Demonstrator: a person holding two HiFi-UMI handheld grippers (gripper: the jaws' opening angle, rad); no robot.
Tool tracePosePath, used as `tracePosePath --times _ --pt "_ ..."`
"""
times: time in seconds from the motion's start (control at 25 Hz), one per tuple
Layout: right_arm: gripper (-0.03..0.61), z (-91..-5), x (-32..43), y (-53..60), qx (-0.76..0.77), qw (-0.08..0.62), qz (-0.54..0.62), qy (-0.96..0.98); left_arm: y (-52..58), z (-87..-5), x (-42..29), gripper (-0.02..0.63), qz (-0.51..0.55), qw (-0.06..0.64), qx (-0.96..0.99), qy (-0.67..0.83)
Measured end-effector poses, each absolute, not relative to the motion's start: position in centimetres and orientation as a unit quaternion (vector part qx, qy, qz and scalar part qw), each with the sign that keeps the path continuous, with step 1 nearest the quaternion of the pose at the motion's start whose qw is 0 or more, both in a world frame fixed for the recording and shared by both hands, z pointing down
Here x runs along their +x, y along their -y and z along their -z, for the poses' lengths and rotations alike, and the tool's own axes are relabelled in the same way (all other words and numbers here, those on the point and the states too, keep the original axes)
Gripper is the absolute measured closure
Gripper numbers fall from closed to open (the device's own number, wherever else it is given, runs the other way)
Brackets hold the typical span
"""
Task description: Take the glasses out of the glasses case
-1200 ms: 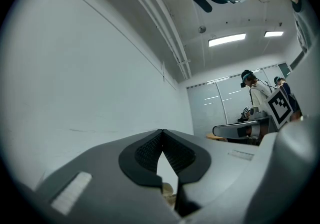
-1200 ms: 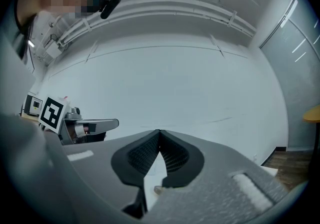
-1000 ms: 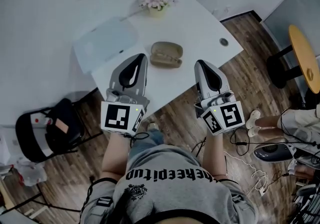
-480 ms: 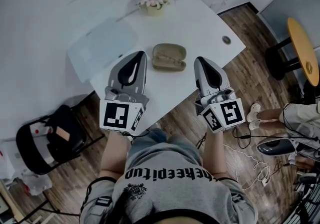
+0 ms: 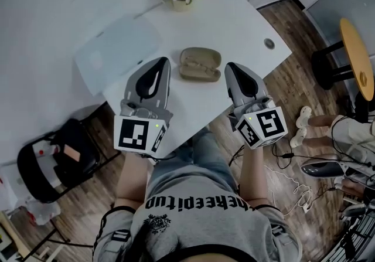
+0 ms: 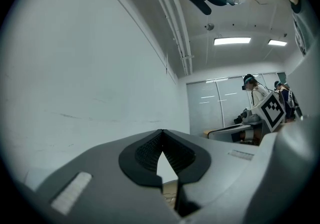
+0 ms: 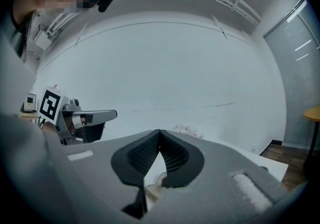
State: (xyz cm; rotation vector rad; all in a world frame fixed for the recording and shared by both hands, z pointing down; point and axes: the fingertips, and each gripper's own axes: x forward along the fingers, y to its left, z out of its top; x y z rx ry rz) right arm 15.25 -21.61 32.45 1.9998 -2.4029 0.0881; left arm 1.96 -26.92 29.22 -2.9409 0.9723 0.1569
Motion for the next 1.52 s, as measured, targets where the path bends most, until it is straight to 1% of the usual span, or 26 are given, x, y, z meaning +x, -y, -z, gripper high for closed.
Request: tracePosePath --times 0.36,0.72,0.8,1.04,1.52 --pt "0.575 -35.7 16.0 26.4 0.599 0.050 -0.073 0.796 29.0 -30.0 1.5 0.594 -0.036 0.017 -0.932 -0.361" --pt "0.575 -41.7 16.2 29.9 0.526 0.142 -0.145 0.826 30.9 -31.1 1.7 0.594 -0.027 -0.001 -0.913 -0.407" --pt "0.563 -42.9 16.3 30.3 0.512 0.158 -0.156 0.830 31.2 -31.3 1.9 0.595 -0.026 -0.004 -0.909 -0.415" --pt "0.552 -46.4 17.0 31.1 0.469 0.212 -0.183 0.838 31.5 -31.9 2.4 0.594 -0.023 -0.011 -0.895 -0.445" --pt "0.440 -53.2 17.1 31.9 0.363 0.348 -0.216 0.837 32.5 -33.0 1.8 0.595 -0.013 -0.024 -0.863 -0.505"
